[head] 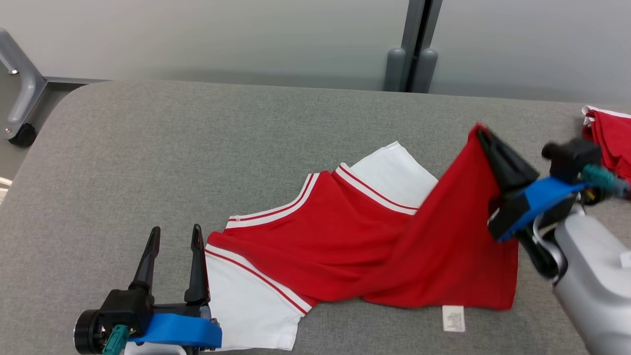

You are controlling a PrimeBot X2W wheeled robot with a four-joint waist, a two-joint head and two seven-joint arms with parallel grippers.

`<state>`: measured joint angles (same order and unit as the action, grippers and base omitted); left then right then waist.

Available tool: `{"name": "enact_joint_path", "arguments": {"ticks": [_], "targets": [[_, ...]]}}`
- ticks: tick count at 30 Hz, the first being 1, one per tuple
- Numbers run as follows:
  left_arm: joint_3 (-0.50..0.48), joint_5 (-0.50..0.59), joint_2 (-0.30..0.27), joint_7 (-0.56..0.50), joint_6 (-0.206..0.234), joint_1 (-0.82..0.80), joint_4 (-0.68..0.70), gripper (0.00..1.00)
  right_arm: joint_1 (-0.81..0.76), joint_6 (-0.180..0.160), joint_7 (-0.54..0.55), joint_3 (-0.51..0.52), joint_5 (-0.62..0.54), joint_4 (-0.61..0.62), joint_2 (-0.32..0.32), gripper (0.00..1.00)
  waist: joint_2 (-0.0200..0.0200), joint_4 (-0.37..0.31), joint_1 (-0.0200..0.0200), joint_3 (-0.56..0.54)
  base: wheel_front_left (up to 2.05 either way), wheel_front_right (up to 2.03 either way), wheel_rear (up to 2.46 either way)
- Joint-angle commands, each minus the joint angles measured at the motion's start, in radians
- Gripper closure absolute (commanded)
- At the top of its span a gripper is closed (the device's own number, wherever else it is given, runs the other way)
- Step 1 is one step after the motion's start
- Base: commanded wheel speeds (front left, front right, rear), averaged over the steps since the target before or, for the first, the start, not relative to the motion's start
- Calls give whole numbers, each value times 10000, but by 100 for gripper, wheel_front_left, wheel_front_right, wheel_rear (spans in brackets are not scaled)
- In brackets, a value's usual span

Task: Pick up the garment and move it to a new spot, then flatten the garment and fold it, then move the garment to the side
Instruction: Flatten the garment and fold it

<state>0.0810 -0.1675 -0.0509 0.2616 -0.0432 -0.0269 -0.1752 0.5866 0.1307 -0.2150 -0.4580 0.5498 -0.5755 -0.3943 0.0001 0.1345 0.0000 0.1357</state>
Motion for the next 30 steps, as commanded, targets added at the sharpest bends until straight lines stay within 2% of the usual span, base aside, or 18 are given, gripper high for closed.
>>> {"name": "enact_joint_path", "arguments": {"ticks": [1, 6, 11, 17, 22, 30], "targets": [[-44, -49, 8, 47, 34, -3, 42, 0, 628, 2, -113, 98, -84, -173, 86, 100, -1, 59, 0, 20, 0, 0, 0], [-95, -81, 8, 47, 27, -33, 50, 0, 1780, 2, -294, 398, -159, -597, 335, 100, -1, 128, 0, 59, 0, 0, 0], [-151, -107, 9, 47, 92, -4, 67, 0, 2048, 2, -450, 563, -219, -775, 560, 100, -1, 35, 0, 31, 0, 0, 0], [-154, -153, 8, 47, 100, 100, 47, 0, 1212, 2, -505, 629, -196, -988, 398, 100, -1, -309, 0, -85, 0, 0, 0], [-162, -104, 8, 47, 109, 158, 56, 0, 185, 2, -511, 1100, -61, -801, 121, 100, -1, -562, 0, -201, 0, 0, 0], [-225, -32, 8, 47, 31, 370, 19, 0, -1675, 3, -513, 1985, 116, 239, 170, 100, -1, -902, 0, -449, 0, 0, 0]]}}
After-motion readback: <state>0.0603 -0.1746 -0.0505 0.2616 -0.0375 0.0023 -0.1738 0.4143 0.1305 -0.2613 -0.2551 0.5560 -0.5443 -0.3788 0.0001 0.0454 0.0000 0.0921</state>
